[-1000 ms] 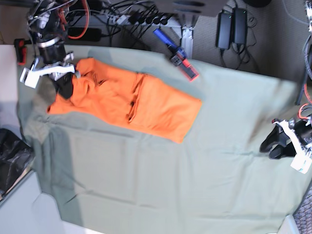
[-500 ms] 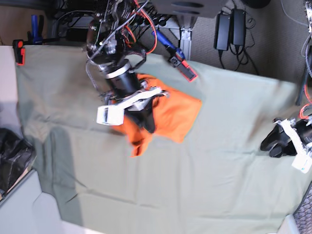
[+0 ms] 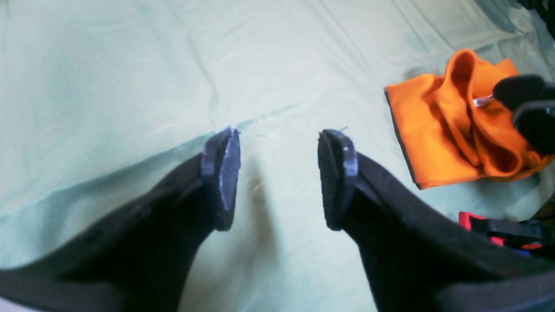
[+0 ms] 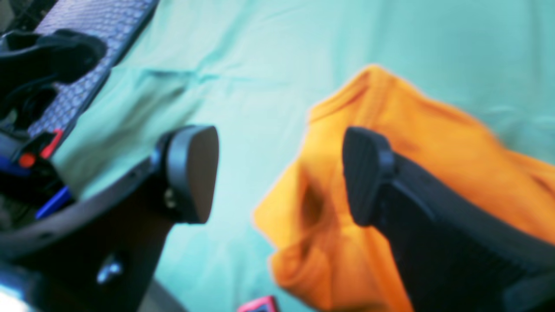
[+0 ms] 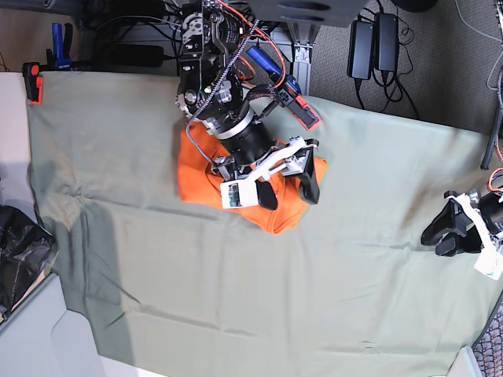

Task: Fold the T-shirt properly
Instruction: 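Fold the strip again toward the collar with the right gripper, then press and square the folded shirt bundle with both grippers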

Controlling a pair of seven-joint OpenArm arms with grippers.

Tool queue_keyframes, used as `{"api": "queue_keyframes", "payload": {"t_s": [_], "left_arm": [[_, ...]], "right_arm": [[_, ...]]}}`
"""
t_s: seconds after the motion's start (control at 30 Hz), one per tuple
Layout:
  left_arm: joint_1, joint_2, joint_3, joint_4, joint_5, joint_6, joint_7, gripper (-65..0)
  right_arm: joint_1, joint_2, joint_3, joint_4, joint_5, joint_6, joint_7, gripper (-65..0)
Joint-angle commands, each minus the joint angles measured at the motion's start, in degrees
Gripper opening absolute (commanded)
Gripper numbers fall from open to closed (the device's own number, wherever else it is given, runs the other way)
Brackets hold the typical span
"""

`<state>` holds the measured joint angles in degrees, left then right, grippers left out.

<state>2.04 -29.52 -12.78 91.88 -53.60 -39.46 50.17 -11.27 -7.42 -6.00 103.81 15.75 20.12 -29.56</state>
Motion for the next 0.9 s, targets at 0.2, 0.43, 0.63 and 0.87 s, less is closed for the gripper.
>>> {"api": "queue_keyframes", "payload": {"t_s": [0.2, 0.43, 0.63, 0.87], "left_arm": [[-0.9, -1.0, -0.4, 1.1, -1.9, -0.5, -1.0, -32.6], [-0.9, -1.0, -0.4, 1.1, -5.0, -0.5, 1.4, -32.6], [0.8, -1.0, 0.1, 4.2, -13.4, -0.5, 7.1, -39.8], [4.8, -1.0, 19.1, 15.5, 0.6, -0.5, 1.8, -59.3]], "right_arm": [[0.4, -0.2, -5.9, 1.0, 3.3, 5.0, 1.5, -21.0], [0.4, -0.2, -3.8, 7.6, 0.8, 5.0, 1.4, -20.9], [1.3, 1.1, 5.7, 9.8, -4.3, 4.9, 3.3, -35.1], [7.0, 9.6, 19.6, 6.8, -5.4, 4.7, 3.7, -65.0]]}}
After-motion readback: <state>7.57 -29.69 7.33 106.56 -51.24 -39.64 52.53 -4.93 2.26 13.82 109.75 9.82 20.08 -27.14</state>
